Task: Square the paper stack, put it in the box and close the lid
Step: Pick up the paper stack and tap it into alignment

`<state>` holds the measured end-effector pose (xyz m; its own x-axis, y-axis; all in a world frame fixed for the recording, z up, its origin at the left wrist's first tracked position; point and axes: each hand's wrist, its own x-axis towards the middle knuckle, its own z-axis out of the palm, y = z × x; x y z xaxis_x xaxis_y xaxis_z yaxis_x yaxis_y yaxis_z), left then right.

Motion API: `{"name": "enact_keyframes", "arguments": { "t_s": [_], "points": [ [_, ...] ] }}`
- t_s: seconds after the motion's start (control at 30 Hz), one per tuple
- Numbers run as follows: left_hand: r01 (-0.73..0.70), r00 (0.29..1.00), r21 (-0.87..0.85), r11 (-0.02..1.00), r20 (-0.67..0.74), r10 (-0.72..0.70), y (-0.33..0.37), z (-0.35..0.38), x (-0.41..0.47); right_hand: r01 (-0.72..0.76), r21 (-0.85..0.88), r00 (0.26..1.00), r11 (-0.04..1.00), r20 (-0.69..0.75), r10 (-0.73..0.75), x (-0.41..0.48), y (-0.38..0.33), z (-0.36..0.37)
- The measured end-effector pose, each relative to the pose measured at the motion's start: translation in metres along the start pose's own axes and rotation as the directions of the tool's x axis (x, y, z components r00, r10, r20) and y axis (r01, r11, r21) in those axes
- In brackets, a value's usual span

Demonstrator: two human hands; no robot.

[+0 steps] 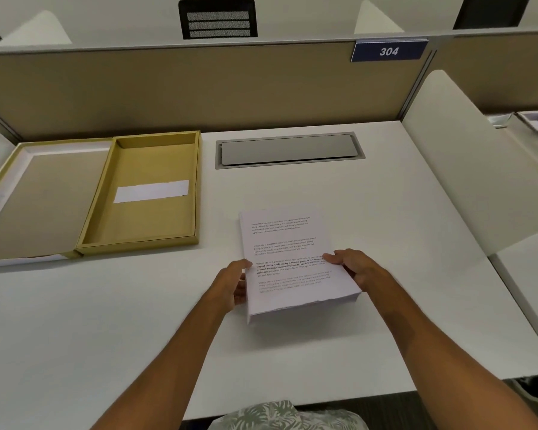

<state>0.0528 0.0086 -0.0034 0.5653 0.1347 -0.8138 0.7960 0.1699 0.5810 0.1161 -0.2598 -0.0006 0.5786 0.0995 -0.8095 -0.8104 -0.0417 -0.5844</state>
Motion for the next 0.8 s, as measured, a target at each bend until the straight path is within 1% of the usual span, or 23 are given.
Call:
{"name": "enact_keyframes", "arguments": {
  "t_s": [0.07,0.23,0.3,0.4,0.47,0.5,0.53,0.57,0.63,0.67,0.73,0.8],
  "points": [
    [-0.015,1.0,0.011,1.0,-0.011,0.015,-0.002,0.001,0.001,-0.012,0.042,1.0,0.999,0.019,0.011,0.0,0.002,-0.001],
    [-0.035,0.999,-0.062,0.997,0.032,0.037,-0.004,-0.002,0.006,-0.032,0.049,0.997,0.998,0.071,0.029,0.004,0.006,-0.004],
    [-0.056,0.997,-0.048,0.997,0.056,0.059,0.0,0.0,0.005,-0.041,0.049,0.994,0.998,0.098,0.036,0.004,0.007,-0.005],
    [-0.059,0.995,-0.011,0.998,0.084,0.06,0.008,0.001,0.005,-0.062,0.113,0.985,0.992,0.168,0.043,0.002,0.005,-0.006],
    [-0.056,0.995,0.015,0.998,0.088,0.054,0.013,0.0,0.006,-0.038,0.12,0.979,0.992,0.203,0.013,0.001,0.004,-0.006],
    [-0.06,0.995,0.027,0.998,0.084,0.058,0.015,0.0,0.006,0.002,0.076,0.979,0.997,0.204,-0.017,0.001,0.002,-0.005],
    [-0.074,0.995,0.034,0.997,0.075,0.071,0.017,-0.001,0.006,0.066,-0.007,0.98,0.998,0.189,-0.063,0.001,0.001,-0.003],
    [-0.096,0.994,0.049,0.994,0.066,0.092,0.019,0.0,0.005,0.145,-0.126,0.979,0.981,0.161,-0.124,0.0,0.001,0.001],
    [-0.163,0.986,0.112,0.98,0.056,0.157,0.021,0.004,0.002,0.279,-0.344,0.96,0.897,0.135,-0.246,-0.006,0.002,0.011],
    [-0.204,0.979,0.16,0.966,0.059,0.197,0.022,0.006,-0.001,0.335,-0.405,0.942,0.851,0.137,-0.306,-0.009,0.004,0.016],
    [-0.286,0.958,0.237,0.929,0.061,0.279,0.022,0.009,-0.011,0.45,-0.481,0.884,0.752,0.122,-0.451,-0.014,0.011,0.026],
    [-0.356,0.934,0.243,0.902,0.048,0.355,0.024,0.009,-0.024,0.544,-0.556,0.797,0.629,0.107,-0.595,-0.019,0.018,0.034]
  ]
}}
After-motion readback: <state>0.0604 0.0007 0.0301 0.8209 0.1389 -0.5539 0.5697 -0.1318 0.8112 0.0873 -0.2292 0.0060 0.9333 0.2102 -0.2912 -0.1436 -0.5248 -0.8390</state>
